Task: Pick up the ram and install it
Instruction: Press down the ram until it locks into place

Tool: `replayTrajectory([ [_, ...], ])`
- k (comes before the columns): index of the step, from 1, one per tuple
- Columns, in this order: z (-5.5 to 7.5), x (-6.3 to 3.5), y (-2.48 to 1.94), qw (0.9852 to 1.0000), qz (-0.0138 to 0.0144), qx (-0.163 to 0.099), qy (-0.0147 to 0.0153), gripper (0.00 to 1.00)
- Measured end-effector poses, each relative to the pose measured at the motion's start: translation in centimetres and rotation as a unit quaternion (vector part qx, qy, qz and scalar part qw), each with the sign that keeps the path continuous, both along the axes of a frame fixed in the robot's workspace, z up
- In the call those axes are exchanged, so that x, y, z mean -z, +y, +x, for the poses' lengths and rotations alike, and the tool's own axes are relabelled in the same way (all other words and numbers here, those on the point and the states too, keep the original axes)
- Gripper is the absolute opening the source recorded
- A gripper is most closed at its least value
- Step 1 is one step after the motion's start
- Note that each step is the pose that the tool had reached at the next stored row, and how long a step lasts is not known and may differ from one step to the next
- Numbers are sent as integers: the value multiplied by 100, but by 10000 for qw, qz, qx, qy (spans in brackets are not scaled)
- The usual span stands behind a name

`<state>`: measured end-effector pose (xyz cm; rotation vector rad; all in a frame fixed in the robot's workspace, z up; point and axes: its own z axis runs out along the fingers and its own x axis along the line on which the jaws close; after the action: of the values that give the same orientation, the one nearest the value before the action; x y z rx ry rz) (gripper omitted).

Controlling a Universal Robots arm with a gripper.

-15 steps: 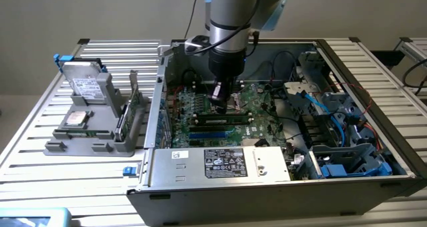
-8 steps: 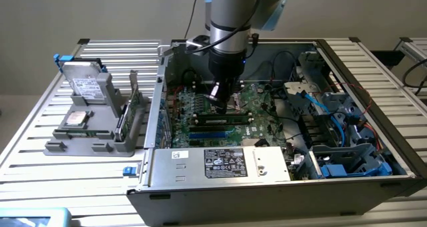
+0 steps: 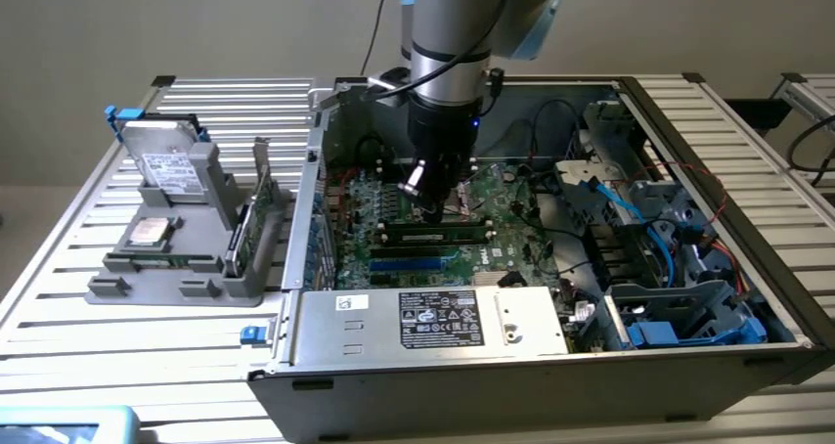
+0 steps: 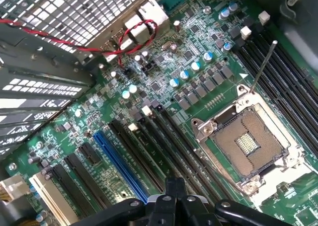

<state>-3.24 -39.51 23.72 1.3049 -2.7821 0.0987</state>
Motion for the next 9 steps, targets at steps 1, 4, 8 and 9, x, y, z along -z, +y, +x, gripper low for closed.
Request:
replayTrajectory([
  [1, 0, 0, 0, 10000, 0, 47, -15, 11],
  [4, 0, 0, 0, 9998, -1, 199, -49, 11],
  [8, 0, -1, 0, 9990, -2, 431, -80, 11],
  [9, 0, -1, 0, 9988, -3, 490, -86, 11],
])
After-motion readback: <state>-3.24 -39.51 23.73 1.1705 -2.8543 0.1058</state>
